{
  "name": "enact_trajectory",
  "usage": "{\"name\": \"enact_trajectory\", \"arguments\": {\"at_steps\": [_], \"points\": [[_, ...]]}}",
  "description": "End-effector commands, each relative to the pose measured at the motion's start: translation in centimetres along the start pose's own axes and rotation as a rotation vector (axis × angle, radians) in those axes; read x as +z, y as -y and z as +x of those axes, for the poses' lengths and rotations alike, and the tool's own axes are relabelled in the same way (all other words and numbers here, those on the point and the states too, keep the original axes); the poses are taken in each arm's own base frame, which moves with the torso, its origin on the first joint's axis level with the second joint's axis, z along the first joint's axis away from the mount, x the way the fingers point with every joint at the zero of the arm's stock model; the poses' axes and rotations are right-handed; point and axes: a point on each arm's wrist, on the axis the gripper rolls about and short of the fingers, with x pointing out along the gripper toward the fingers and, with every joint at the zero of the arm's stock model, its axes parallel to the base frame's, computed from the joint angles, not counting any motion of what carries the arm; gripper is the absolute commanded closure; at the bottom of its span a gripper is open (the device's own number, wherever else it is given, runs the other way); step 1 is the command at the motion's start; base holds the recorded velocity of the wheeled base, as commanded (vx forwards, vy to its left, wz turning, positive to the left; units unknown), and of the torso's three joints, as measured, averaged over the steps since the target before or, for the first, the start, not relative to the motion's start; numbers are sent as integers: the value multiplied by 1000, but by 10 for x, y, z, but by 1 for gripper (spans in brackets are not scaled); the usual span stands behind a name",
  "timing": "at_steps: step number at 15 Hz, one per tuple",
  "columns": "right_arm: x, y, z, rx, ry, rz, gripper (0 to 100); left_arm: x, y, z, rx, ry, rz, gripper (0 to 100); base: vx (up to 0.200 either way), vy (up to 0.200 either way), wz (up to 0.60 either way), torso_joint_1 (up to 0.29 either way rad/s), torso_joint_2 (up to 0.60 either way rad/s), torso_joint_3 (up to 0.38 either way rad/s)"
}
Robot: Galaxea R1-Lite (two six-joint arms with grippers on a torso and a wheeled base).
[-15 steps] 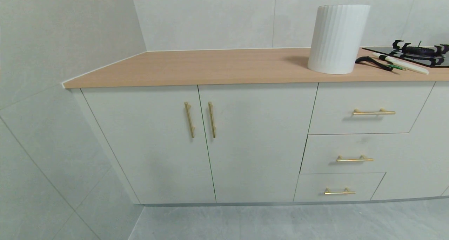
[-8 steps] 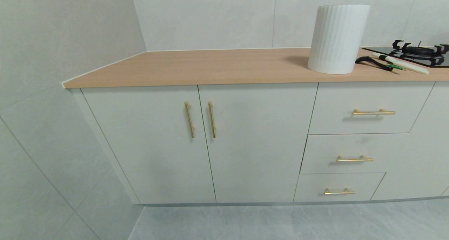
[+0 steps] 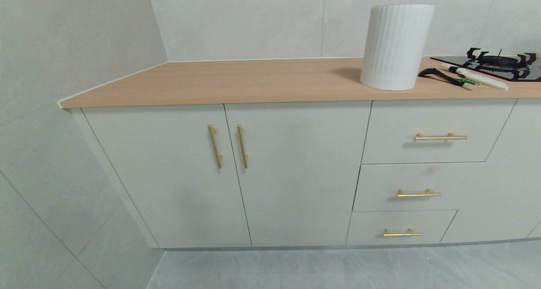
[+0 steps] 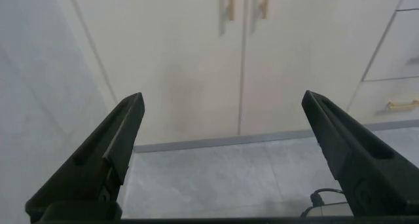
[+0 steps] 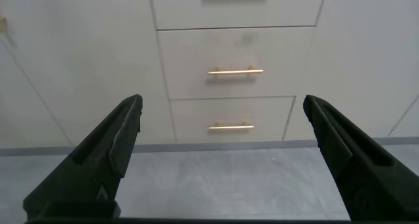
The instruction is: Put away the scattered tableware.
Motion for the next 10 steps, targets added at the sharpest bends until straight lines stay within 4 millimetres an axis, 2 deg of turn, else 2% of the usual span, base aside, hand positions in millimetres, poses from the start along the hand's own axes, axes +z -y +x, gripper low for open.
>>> {"name": "enact_trajectory", "arguments": {"at_steps": [1,10], "points": [[0,0,0,0,-1,0,0,0,0,0,0,-1,0,0,0,-200,0,12,7,-2],[0,0,0,0,0,0,0,0,0,0,0,-1,0,0,0,-200,0,1,-1,2]]}}
